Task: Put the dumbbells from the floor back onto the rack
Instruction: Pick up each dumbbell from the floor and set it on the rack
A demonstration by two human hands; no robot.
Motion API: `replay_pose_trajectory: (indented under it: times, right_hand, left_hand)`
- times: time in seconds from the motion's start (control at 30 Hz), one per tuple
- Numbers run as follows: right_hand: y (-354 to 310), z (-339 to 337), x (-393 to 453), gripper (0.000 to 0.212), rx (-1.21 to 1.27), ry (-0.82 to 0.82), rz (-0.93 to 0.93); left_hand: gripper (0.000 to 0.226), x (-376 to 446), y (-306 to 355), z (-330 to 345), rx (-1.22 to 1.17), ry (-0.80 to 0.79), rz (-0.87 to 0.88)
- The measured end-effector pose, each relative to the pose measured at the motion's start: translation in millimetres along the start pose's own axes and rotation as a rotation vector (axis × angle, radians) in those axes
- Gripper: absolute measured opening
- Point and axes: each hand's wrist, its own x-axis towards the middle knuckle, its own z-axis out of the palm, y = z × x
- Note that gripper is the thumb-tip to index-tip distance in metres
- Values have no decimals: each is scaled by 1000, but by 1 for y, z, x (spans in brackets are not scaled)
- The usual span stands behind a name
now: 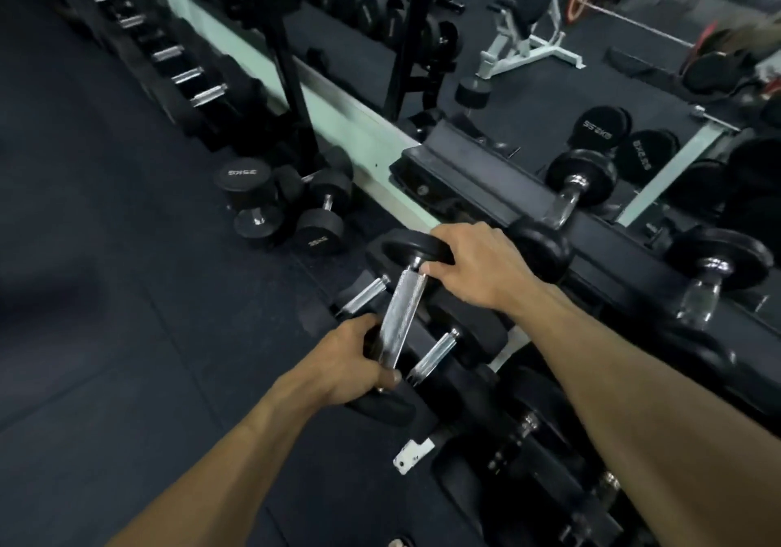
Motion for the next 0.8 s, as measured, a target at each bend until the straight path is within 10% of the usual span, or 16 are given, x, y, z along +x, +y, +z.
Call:
replay_pose_trajectory:
  times: [0.8]
  right_hand:
    - [149,-105,251,18,-30,75,312]
  left_hand:
    - [67,297,168,-117,68,-167,195]
